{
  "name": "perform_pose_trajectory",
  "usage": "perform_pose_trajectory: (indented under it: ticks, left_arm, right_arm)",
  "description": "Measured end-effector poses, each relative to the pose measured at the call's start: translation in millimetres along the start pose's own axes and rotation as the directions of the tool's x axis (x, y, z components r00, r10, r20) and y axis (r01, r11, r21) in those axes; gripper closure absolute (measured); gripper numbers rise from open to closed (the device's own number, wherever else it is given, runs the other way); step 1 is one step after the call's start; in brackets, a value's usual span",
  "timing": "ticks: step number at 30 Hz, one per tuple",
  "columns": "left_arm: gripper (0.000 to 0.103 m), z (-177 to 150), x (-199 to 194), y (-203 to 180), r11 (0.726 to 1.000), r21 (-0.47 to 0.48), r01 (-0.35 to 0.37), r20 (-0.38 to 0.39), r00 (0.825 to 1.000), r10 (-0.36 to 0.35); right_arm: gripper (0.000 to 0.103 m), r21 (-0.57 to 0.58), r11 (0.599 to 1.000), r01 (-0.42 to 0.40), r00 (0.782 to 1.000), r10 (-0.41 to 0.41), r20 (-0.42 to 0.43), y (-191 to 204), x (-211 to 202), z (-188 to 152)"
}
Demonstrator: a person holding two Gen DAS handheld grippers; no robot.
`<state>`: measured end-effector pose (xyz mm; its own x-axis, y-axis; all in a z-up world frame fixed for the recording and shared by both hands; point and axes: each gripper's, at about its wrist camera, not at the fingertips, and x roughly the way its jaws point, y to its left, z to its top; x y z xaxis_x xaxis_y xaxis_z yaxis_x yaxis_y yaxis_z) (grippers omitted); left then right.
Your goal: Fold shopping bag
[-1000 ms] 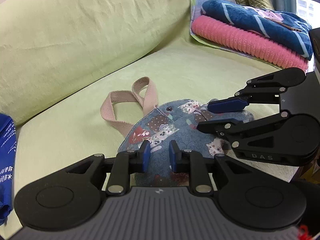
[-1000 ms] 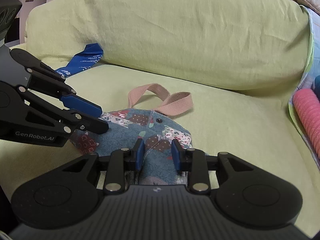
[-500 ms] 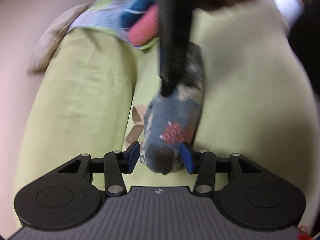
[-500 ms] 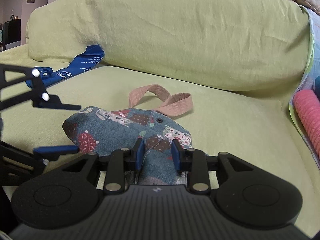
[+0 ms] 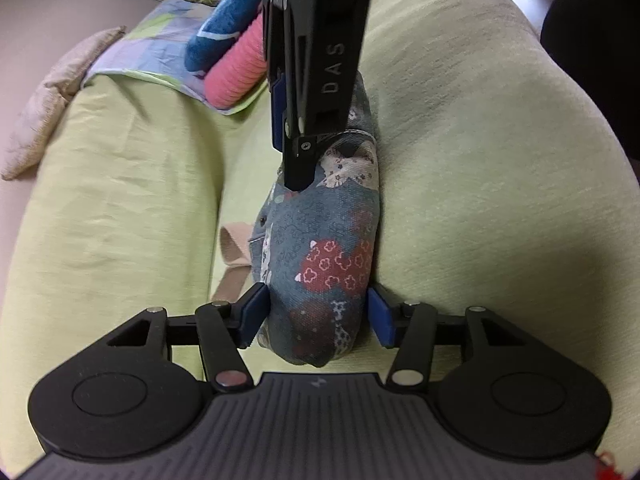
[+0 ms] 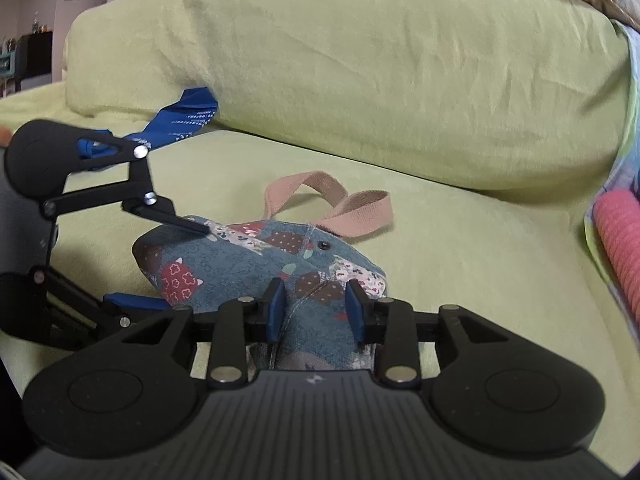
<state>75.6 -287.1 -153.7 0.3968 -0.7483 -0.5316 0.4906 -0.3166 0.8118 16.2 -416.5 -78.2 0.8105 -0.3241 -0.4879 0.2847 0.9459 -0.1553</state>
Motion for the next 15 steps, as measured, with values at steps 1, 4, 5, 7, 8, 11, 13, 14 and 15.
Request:
perform_pose_trajectory:
  ticks: [1, 4, 5, 7, 8, 11, 13, 14, 15]
  left_arm:
    - [0.047, -0.3, -0.5, 1.1, 1.000, -0.004, 0.005, 0.002, 1.000, -0.005]
    - [0.047, -1.3, -0.3, 3.2, 1.000, -0.023, 0.009, 0.004, 1.000, -0.009]
    - [0.047, -1.2, -0.2, 3.2, 1.000, -0.027, 0.008, 0.004, 1.000, -0.008]
    - [0.047, -0.8, -0.1, 3.1, 0.999, -0.040, 0.010, 0.005, 1.000, -0.010]
    - [0.047, -0.8, -0.1, 3.4, 0.999, -0.041, 0.012, 0.006, 1.000, -0.011]
    - [0.047, -1.5, -1.1, 5.7, 0.999, -0.042, 0.022, 0.010, 1.000, -0.022]
    - [0.047, -2.5, -2.6, 5.3, 0.999, -0.044, 0.030, 0.015, 0.999, -0.029]
    - [0.047, -3.2, -3.4, 5.4, 0.998, -0.046, 0.032, 0.017, 0.999, -0.031]
    - [0.047, -3.7, -4.1, 5.0, 0.998, -0.047, 0.033, 0.019, 0.999, -0.033]
  right_arm:
    - [0.067, -0.032, 0.999, -0.004, 1.000, 0.004, 0.002, 1.7, -1.4, 1.5]
    - [0.050, -0.146, 0.989, -0.015, 1.000, 0.016, 0.007, 7.6, -9.1, 4.2]
    - [0.039, -0.187, 0.982, -0.022, 1.000, 0.024, 0.012, 8.2, -13.8, 3.8]
    - [0.036, -0.273, 0.961, -0.036, 0.999, 0.045, 0.027, 7.7, -24.4, -0.9]
    - [0.036, -0.326, 0.945, -0.030, 0.998, 0.045, 0.037, 7.9, -30.2, -5.4]
    - [0.036, -0.514, 0.857, -0.002, 0.997, 0.041, 0.065, 10.6, -43.8, -24.0]
    - [0.036, -0.666, 0.745, 0.038, 0.997, 0.021, 0.080, 15.0, -46.2, -42.8]
    - [0.036, -0.720, 0.692, 0.058, 0.996, 0.010, 0.090, 16.4, -44.9, -50.9]
    - [0.036, -0.769, 0.634, 0.078, 0.995, 0.000, 0.101, 17.7, -43.6, -58.9]
